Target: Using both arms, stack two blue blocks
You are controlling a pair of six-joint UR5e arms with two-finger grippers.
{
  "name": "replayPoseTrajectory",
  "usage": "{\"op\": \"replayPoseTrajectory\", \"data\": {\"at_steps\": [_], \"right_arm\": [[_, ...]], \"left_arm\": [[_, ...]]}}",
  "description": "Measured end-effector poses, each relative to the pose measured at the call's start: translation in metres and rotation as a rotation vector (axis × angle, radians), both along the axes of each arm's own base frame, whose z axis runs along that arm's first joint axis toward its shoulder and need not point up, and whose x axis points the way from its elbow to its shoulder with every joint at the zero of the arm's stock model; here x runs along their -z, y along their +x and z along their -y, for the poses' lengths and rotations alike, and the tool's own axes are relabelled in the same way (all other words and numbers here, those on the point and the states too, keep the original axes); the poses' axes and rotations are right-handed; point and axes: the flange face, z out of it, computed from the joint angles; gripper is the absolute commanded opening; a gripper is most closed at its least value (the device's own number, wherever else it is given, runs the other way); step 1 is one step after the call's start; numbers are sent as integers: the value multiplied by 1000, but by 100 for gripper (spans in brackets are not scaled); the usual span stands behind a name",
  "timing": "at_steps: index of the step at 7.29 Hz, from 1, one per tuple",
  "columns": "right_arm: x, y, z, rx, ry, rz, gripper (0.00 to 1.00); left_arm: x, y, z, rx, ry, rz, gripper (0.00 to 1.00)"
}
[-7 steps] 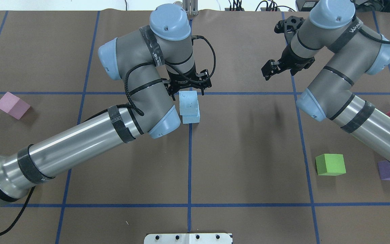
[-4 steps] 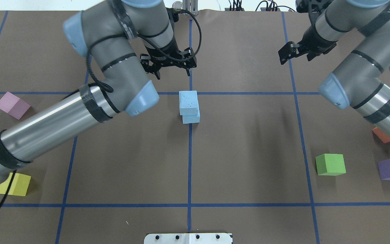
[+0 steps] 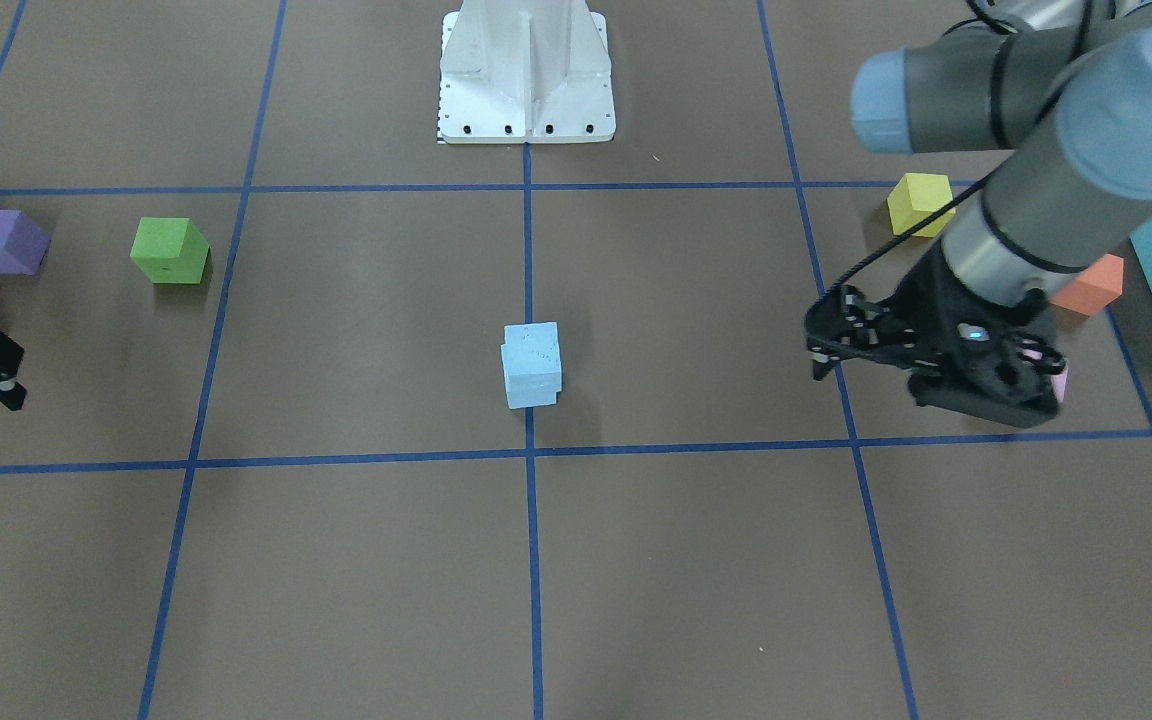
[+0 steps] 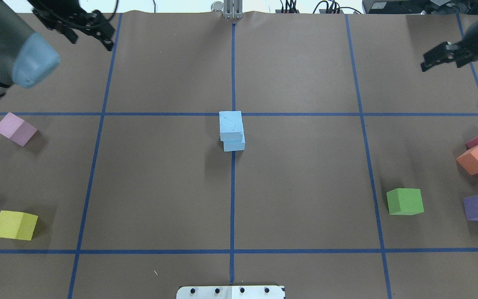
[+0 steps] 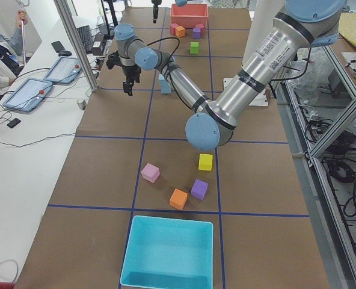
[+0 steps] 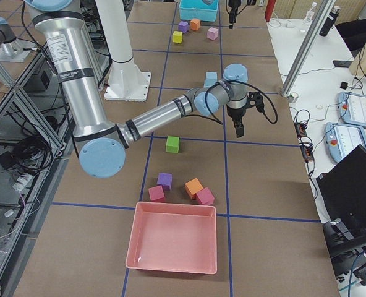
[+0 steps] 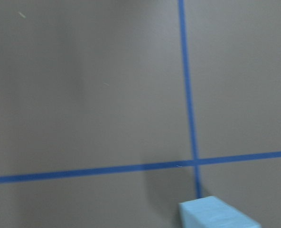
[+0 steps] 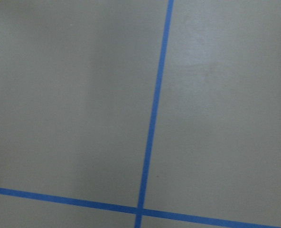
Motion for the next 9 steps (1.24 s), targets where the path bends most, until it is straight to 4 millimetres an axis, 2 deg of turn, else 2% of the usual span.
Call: {"op": "replayPoseTrajectory", "data": {"at_steps": [1,2,3,4,6,7,9], "right_arm": [[-29,33,-24,-8,-20,-14,100],[-55,60,-45,-27,-65,-11,100],[-77,83,-62,-50,-119,1,100],[-92,102,-76,-73,-168,17,100],[-115,122,-100,-91,-222,25,100],[-126,127,-112,-77,-226,14,100],[-139,129,-122,-56,-228,-1,100]], "left_arm": [[-31,-57,5,-26,19,52,100],[-72,-110,4,-47,16,87,99],[-118,-151,-4,-66,-2,103,100],[-166,-182,-18,-88,-23,115,100],[-259,-220,-56,-133,-85,128,99],[-294,-232,-76,-133,-118,128,99],[-336,-242,-101,-127,-159,117,99]]}}
